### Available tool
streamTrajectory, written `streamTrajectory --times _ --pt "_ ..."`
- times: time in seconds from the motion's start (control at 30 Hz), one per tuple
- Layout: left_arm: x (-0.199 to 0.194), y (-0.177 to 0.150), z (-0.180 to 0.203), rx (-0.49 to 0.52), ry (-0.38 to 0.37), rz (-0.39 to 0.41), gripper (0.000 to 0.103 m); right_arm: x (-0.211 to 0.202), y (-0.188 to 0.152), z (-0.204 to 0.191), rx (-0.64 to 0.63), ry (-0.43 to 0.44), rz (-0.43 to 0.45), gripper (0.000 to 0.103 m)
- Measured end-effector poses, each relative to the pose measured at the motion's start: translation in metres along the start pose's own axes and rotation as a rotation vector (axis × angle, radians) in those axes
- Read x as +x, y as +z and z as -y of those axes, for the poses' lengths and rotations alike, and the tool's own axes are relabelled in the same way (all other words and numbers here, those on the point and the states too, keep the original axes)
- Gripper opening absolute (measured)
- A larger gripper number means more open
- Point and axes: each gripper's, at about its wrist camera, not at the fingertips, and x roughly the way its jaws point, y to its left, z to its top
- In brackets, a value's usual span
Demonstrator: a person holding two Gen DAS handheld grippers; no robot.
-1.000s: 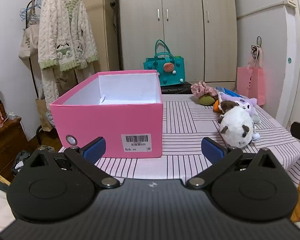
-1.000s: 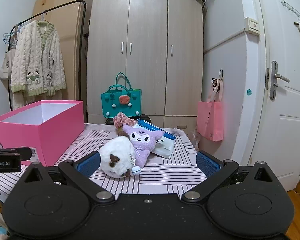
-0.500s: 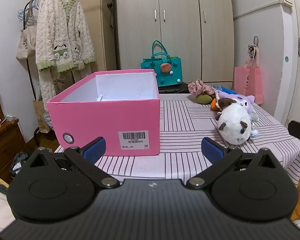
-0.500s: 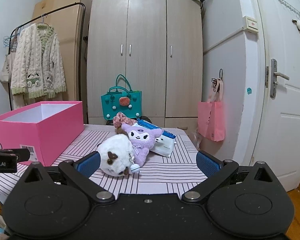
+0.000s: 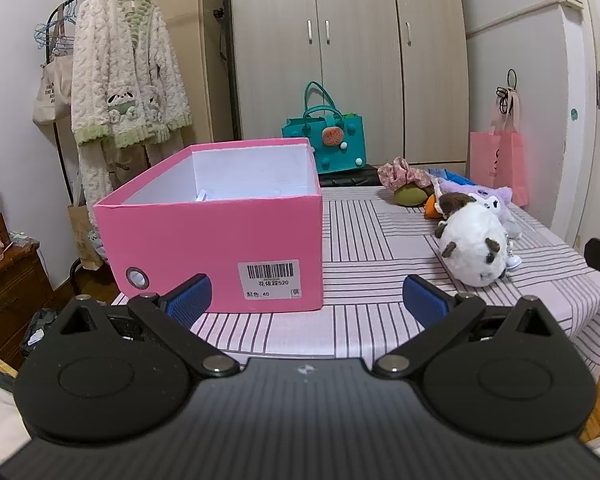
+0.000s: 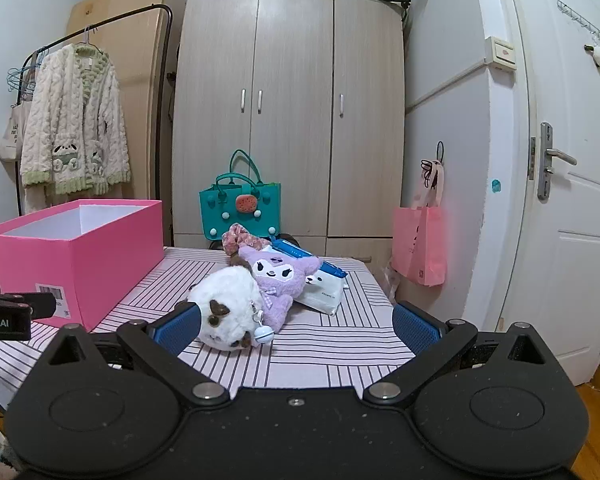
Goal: Organize soft objects
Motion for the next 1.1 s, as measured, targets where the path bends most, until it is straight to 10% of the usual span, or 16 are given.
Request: streamTrajectory --times 1.1 --pt "0.009 0.001 0.005 -0.062 -0.057 -0.064 0.103 0.016 -0.005 0.013 0.031 0.013 -0.010 0.103"
